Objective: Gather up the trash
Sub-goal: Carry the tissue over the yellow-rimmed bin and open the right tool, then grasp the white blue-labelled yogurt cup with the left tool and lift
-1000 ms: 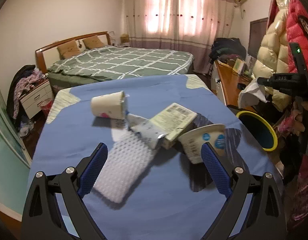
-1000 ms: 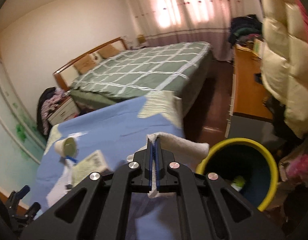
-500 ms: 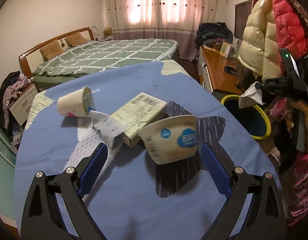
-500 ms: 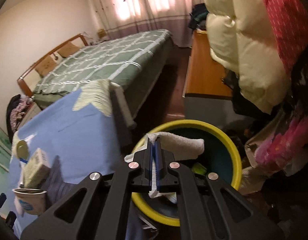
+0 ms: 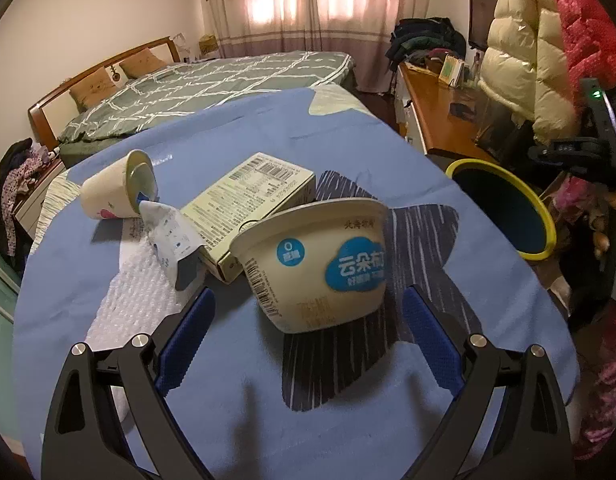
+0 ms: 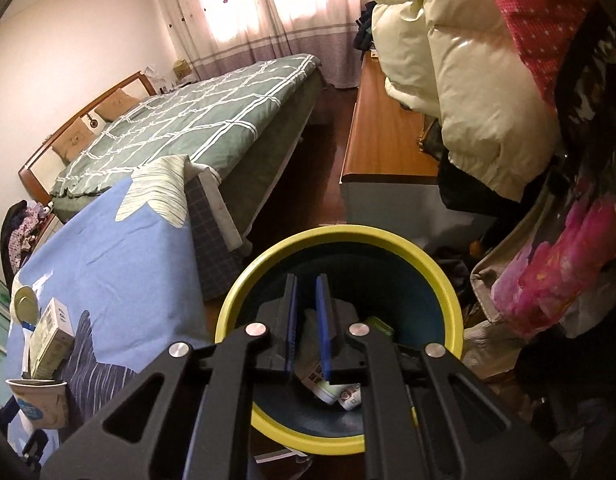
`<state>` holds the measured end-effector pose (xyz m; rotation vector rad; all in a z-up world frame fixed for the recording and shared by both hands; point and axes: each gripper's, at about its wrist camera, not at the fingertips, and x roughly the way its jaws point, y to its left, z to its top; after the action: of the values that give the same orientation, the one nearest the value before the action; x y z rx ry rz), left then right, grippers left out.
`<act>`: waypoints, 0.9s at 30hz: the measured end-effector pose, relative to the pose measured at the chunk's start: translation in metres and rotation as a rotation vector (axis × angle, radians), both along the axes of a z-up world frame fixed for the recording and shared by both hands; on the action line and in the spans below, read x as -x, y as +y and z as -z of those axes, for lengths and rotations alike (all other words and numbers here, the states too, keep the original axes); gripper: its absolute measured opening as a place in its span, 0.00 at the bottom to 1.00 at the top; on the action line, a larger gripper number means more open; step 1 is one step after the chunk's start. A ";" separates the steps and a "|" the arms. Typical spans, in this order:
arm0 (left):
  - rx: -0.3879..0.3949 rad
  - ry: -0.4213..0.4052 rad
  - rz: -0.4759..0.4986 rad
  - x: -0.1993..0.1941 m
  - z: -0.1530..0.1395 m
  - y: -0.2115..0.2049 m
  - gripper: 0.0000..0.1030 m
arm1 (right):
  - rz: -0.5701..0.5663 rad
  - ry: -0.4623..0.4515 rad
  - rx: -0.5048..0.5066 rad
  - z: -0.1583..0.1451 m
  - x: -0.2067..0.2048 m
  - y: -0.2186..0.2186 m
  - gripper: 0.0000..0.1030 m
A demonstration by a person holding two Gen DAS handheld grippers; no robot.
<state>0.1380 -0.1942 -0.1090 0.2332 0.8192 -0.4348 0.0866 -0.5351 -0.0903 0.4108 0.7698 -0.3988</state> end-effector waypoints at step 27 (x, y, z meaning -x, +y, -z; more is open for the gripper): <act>-0.054 0.136 0.116 -0.009 -0.028 -0.001 0.84 | -0.037 -0.020 -0.057 0.011 -0.002 0.004 0.09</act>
<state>0.1474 -0.1950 -0.0813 0.3051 0.9541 -0.5426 0.0886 -0.5314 -0.1009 0.4525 0.7694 -0.3383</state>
